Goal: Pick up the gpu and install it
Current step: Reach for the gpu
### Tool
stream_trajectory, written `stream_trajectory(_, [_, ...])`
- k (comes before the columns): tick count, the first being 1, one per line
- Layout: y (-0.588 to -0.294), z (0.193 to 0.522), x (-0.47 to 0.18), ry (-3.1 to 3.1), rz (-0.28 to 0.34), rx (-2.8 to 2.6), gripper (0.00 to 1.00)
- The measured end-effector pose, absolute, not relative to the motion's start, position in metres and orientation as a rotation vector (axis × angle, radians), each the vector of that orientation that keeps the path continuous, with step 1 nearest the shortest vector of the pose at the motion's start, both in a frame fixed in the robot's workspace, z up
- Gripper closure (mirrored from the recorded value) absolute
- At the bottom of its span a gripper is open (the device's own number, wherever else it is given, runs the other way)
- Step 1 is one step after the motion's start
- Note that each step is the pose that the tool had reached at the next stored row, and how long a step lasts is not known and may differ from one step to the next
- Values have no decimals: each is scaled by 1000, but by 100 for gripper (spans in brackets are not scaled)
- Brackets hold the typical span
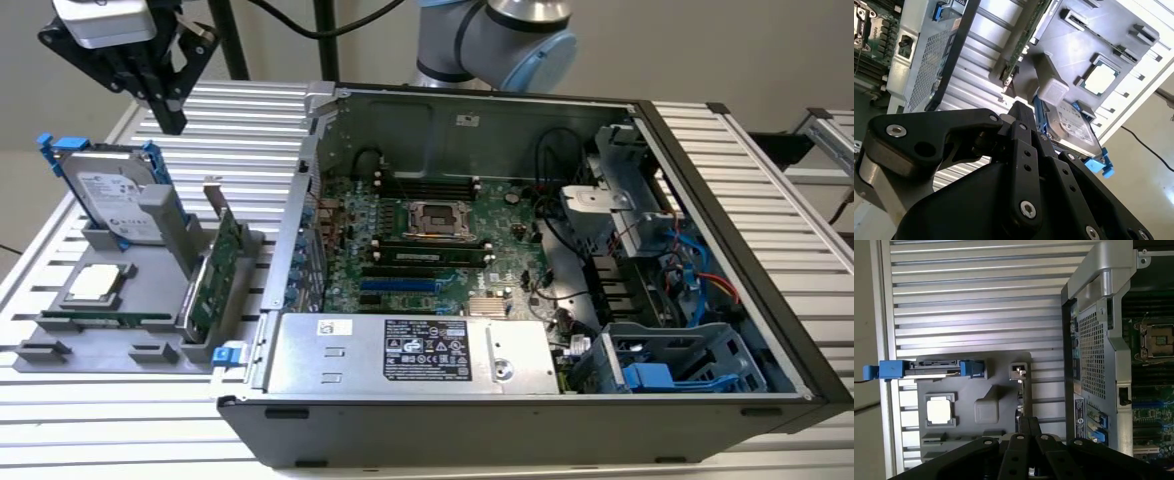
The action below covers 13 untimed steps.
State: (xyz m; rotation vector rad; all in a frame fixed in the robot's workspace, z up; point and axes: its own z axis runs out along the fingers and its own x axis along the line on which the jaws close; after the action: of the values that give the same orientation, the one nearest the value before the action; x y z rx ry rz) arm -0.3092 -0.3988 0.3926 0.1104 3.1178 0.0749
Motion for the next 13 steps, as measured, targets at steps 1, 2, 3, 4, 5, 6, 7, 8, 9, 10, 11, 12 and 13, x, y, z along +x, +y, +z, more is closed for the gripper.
stream_trajectory(1, [-399,393,-309,3118,75,110,100])
stream_trajectory(2, [-399,393,-309,3118,75,110,100])
stream_trajectory(3, [-399,393,-309,3118,75,111,100])
stream_trajectory(4, [-399,393,-309,3118,75,110,100])
stream_trajectory(5, [-400,393,-309,3118,75,110,100])
stream_trajectory(6, [-400,393,-309,3118,75,110,100])
stream_trajectory(7, [-400,393,-309,3118,75,110,100])
stream_trajectory(8, [-401,393,-309,3118,75,110,100])
stream_trajectory(9, [-401,393,-309,3118,75,110,100])
stream_trajectory(10, [-401,393,-309,3118,75,110,100])
stream_trajectory(11, [-402,393,-309,3118,75,110,100])
stream_trajectory(12, [-402,393,-309,3118,75,110,100])
stream_trajectory(13, [-403,393,-309,3118,75,110,100])
